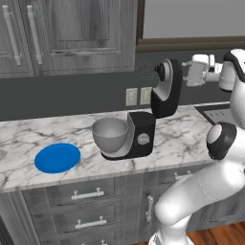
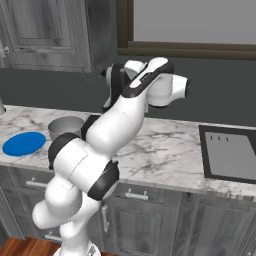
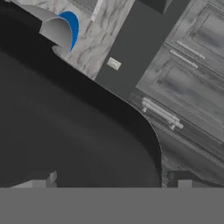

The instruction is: Add butter and sugar cubes to the stand mixer bowl and then turn on the stand mixer to begin making frosting.

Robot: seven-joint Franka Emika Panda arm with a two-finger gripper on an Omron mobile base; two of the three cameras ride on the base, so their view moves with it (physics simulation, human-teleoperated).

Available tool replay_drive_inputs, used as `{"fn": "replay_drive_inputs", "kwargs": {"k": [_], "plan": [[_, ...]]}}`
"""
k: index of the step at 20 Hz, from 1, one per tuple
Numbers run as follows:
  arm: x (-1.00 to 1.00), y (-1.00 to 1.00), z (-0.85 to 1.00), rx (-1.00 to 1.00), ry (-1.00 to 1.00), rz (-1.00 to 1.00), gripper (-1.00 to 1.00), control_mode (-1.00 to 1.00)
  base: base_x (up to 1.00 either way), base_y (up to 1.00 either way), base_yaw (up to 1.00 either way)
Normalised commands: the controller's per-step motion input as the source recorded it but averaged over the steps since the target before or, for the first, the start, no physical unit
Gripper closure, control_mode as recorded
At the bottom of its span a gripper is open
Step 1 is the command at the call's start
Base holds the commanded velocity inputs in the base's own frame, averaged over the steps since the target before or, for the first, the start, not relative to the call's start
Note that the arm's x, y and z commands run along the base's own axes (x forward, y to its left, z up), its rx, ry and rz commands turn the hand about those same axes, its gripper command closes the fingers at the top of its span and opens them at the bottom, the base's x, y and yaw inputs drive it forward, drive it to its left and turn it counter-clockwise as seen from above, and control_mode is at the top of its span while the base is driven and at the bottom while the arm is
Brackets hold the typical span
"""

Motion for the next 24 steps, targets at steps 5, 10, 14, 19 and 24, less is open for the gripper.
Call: {"fn": "replay_drive_inputs", "kwargs": {"k": [5,10,14,19,24], "plan": [[-0.04,0.98,0.00,0.00,0.00,0.11,-1.00,-1.00,0.00,0.00,0.00],[-0.19,1.00,-0.03,-0.04,-0.02,0.07,-1.00,-1.00,0.00,0.00,0.00],[-0.35,1.00,-0.20,-0.12,-0.06,0.04,-1.00,-1.00,0.00,0.00,0.00],[-0.53,0.99,-0.45,-0.24,-0.12,0.01,-1.00,-1.00,0.00,0.00,0.00],[-0.35,0.96,-0.65,-0.32,-0.09,0.00,-1.00,-1.00,0.00,0.00,0.00]]}}
